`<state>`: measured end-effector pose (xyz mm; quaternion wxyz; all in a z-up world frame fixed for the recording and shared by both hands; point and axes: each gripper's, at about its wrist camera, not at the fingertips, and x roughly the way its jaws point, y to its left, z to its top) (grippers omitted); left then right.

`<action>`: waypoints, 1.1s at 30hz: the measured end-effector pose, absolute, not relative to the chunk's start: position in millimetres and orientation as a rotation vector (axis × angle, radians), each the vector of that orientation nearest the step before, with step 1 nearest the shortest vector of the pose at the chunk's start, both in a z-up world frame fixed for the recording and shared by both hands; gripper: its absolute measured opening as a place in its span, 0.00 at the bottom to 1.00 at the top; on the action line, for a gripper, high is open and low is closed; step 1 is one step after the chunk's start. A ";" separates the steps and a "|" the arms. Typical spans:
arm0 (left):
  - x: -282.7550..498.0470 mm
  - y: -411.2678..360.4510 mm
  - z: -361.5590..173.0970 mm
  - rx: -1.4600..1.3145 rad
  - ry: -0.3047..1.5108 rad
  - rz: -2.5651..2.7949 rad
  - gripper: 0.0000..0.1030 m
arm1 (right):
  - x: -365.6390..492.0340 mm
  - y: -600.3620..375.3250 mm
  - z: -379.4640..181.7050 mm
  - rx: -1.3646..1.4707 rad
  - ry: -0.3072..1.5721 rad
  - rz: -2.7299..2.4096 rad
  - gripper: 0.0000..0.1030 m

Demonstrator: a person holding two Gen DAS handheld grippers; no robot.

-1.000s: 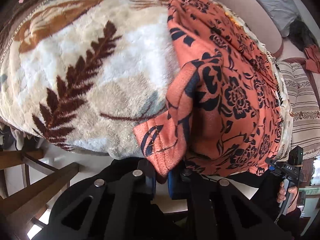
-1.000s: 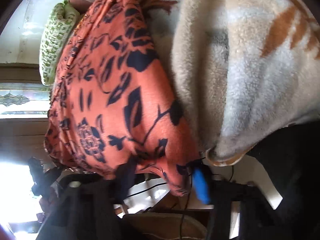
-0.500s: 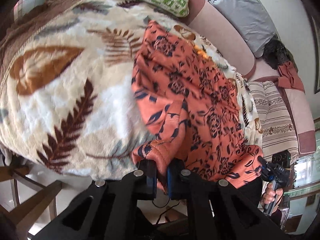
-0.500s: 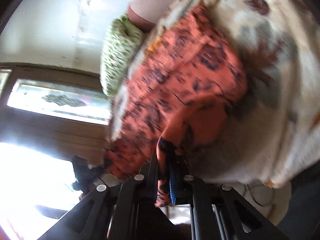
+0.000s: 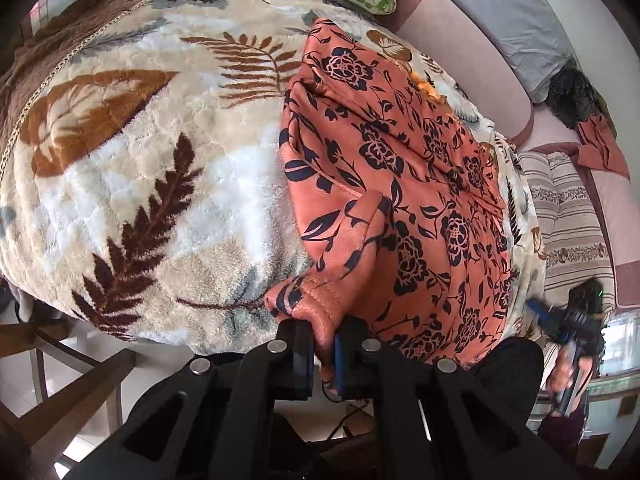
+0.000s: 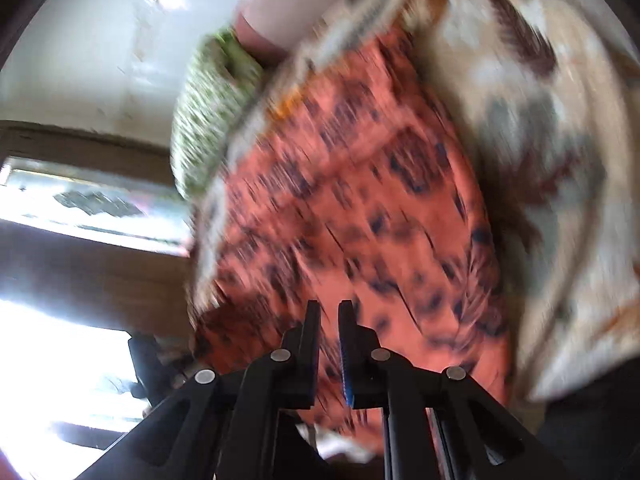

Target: Fold small clothes

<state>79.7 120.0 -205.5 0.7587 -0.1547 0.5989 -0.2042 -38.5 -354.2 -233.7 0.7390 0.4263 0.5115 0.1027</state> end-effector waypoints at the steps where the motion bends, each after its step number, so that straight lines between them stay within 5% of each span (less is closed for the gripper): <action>1: 79.0 120.2 -204.1 -0.348 1.300 -0.448 0.07 | -44.4 -353.5 -237.6 0.913 1.138 0.196 0.13; 3: 76.3 120.5 -199.7 -0.353 1.287 -0.453 0.07 | -66.4 -353.1 -248.9 0.841 1.183 0.109 0.28; 5: 74.6 120.2 -194.1 -0.353 1.274 -0.460 0.07 | -81.2 -353.4 -259.6 0.825 1.203 0.073 0.79; 10: 75.2 118.7 -178.4 -0.366 1.240 -0.481 0.07 | -109.4 -372.5 -286.8 0.899 1.202 0.017 0.80; 18: 75.2 115.0 -169.4 -0.367 1.223 -0.484 0.07 | -99.1 -356.0 -357.0 1.051 1.321 0.108 0.70; 19: 75.2 115.6 -169.7 -0.371 1.224 -0.481 0.07 | -99.8 -350.9 -363.0 1.046 1.330 0.109 0.54; 20: 75.1 116.0 -169.9 -0.373 1.227 -0.476 0.07 | -100.1 -346.5 -367.6 1.060 1.337 0.123 0.28; 22: 75.1 117.7 -169.6 -0.372 1.227 -0.471 0.07 | -102.4 -341.9 -359.8 1.045 1.302 0.136 0.09; 33: 91.9 125.3 -162.2 -0.428 1.195 -0.460 0.07 | -65.9 -352.2 -241.3 1.086 0.903 0.346 0.08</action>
